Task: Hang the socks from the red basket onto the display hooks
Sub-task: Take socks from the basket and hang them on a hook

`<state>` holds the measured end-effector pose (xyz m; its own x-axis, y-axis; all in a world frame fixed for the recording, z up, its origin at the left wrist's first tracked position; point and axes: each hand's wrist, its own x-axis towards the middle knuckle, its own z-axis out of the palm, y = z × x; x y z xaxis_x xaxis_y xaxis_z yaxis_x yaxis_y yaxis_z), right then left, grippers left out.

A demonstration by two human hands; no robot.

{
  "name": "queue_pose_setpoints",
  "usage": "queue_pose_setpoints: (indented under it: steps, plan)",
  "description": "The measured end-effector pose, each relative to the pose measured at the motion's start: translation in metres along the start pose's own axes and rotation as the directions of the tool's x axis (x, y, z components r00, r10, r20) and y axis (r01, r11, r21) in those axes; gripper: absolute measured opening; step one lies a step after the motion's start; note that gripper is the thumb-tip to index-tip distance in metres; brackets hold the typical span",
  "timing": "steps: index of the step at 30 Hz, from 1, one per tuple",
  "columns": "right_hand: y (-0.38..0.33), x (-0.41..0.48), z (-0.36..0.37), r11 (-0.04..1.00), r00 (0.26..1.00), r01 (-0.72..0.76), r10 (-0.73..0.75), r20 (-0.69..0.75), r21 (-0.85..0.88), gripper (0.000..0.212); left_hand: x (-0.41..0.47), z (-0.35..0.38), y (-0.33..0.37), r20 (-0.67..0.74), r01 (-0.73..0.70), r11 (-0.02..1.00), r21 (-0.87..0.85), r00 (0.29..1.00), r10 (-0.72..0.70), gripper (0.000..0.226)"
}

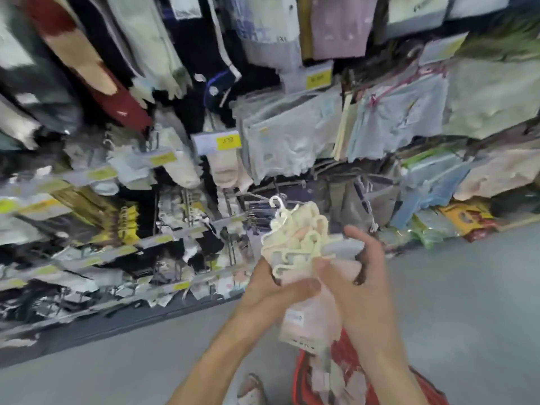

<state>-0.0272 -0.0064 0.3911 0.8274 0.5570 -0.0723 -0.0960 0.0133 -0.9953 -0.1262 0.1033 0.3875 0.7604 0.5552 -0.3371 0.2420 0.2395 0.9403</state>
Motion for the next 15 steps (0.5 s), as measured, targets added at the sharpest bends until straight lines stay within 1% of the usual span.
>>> queue_pose_setpoints:
  steps: [3, 6, 10, 15]
  plan:
    - [-0.028, -0.021, 0.038, 0.993, 0.998, 0.050, -0.044, 0.053, -0.107, 0.064, -0.035, -0.029, 0.017, -0.168, -0.069, 0.994, -0.085, 0.984, 0.054, 0.085]
    - [-0.050, -0.035, 0.069, 0.974, 0.991, 0.118, -0.103, 0.086, -0.192, 0.056, -0.063, -0.060, 0.031, -0.253, -0.118, 0.987, -0.113, 0.964, 0.086, 0.095]
    - [-0.065, -0.049, 0.105, 0.976, 0.986, 0.139, -0.120, 0.118, -0.165, 0.040, -0.088, -0.102, 0.035, -0.235, -0.155, 0.976, -0.153, 0.965, 0.117, 0.094]
    - [-0.066, -0.067, 0.145, 0.978, 0.978, 0.159, -0.137, 0.159, -0.134, 0.039, -0.115, -0.153, 0.026, -0.168, -0.122, 0.969, -0.214, 0.982, 0.086, 0.078]
